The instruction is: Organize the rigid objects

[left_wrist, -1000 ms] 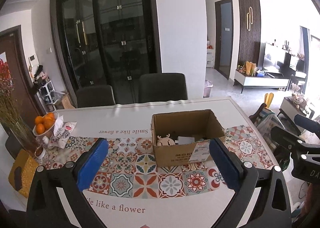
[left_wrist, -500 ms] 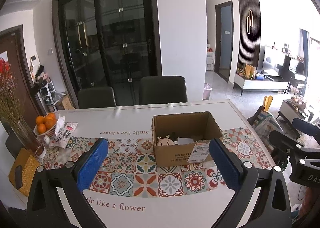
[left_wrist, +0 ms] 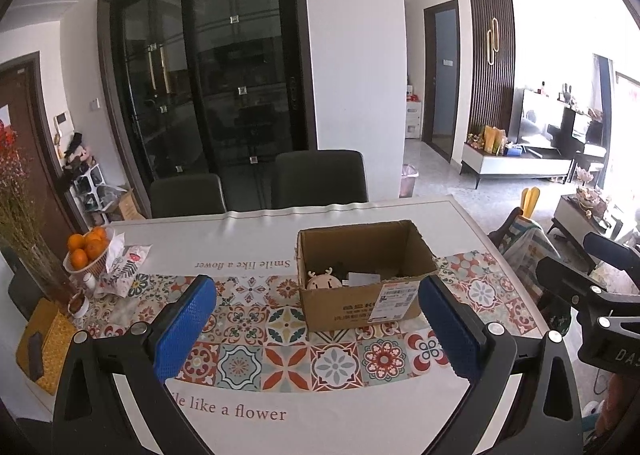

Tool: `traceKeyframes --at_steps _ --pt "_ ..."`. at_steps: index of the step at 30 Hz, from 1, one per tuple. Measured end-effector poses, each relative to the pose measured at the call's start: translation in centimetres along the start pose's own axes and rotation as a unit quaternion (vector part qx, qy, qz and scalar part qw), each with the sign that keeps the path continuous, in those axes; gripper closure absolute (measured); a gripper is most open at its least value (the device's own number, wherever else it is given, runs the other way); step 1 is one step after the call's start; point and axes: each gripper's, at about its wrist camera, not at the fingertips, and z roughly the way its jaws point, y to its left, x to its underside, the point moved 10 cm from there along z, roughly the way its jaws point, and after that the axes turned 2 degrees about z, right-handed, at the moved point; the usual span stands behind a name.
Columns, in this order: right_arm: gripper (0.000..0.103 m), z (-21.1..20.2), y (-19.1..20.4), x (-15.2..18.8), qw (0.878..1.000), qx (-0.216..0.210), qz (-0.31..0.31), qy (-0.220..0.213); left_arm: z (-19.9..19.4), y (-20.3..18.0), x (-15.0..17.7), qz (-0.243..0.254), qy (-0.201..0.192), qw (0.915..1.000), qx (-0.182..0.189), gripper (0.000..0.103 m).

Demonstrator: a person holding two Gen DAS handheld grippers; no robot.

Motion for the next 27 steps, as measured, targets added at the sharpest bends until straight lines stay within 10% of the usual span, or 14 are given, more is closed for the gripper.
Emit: traceKeyframes --at_steps 27 --pt "0.009 -0.28 -0.2 0.24 1.0 0.001 0.001 -0.001 0.09 -0.33 -0.05 0.005 0.001 1.0 0.001 0.0"
